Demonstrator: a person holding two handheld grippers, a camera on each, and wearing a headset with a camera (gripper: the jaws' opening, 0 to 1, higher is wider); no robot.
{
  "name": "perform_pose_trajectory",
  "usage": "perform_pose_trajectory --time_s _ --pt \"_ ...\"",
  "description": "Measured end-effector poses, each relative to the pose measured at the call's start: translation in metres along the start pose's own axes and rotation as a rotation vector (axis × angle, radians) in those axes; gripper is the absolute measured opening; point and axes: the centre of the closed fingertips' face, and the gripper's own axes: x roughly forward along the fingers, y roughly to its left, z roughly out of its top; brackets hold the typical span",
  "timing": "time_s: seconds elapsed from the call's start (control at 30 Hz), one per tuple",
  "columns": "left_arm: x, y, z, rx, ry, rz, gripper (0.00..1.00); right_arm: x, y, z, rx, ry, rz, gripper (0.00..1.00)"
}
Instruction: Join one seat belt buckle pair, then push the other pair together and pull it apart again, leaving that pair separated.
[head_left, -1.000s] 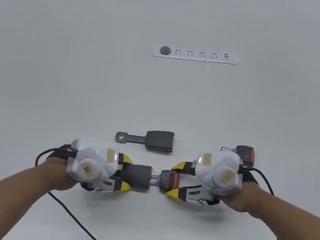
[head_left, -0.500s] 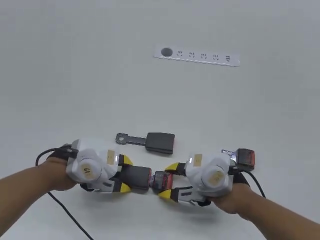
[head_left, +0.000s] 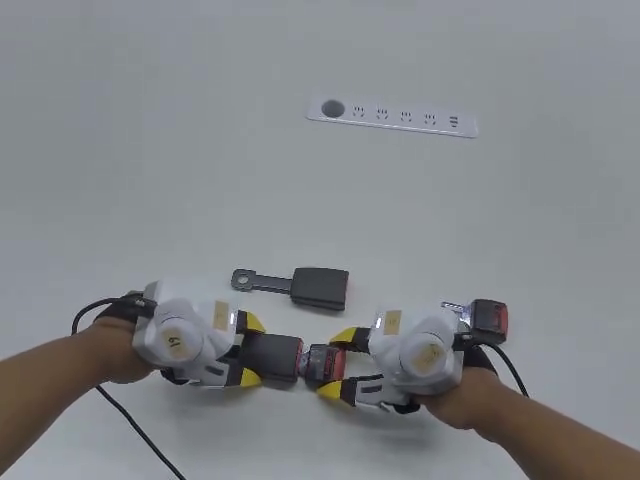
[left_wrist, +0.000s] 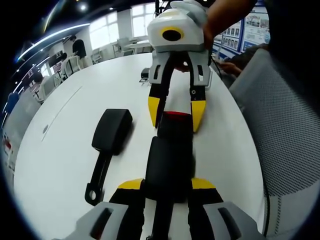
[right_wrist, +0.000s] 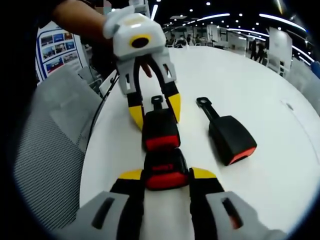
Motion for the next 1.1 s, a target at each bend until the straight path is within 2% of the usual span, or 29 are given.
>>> perform_pose_trajectory --time_s 0.4,0.7,1.03,1.1 --pt "-0.0001 0.0007 0.0003 -0.003 -0.012 0.002 0.34 -0.0030 -0.0012 -0.0026 -0.018 0.003 0.011 0.34" --pt "-0.0012 0.0016 -0.0013 -0.020 -0.031 0.001 0.33 -0.0034 -0.0025 -0.0026 -0.005 -0.010 0.020 0.34" --pt "-0.0011 0.0013 -0.0014 -0.012 -0.033 -0.004 0.33 -0.0034 -0.0030 -0.0030 -0.014 -0.012 0.019 0.34" --pt "-0.0009 0.0005 -0.0010 -0.002 -0.034 -0.008 0.33 -0.0036 -0.0030 -0.0040 -0.036 -0.007 0.012 0.34"
